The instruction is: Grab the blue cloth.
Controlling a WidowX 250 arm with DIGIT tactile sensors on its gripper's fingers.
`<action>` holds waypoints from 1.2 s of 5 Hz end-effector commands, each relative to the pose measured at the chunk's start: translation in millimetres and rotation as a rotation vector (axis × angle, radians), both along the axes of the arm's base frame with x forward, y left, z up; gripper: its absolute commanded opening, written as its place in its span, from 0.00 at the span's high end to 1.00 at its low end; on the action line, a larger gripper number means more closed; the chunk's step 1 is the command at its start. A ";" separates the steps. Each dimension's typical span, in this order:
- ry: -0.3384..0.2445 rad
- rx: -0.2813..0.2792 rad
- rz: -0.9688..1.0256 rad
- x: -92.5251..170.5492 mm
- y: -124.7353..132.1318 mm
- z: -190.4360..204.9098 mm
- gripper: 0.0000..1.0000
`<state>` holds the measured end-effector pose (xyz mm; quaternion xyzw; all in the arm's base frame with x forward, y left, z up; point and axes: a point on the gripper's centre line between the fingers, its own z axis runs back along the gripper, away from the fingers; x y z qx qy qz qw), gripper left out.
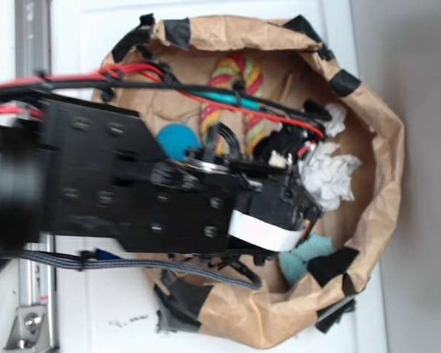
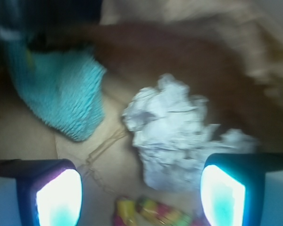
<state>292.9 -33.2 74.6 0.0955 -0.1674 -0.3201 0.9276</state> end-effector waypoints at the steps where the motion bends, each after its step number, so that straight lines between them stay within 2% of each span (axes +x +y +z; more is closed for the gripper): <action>1: -0.045 -0.123 -0.141 21.1 -23.6 -2.3 0.00; 2: -0.026 -0.181 -0.199 27.3 -30.1 1.4 0.00; 3: -0.022 -0.210 -0.218 29.8 -40.3 7.4 0.00; 4: 0.014 -0.213 -0.256 30.6 -51.1 2.1 0.00; 6: 0.118 -0.187 -0.326 14.0 -78.2 -15.7 0.00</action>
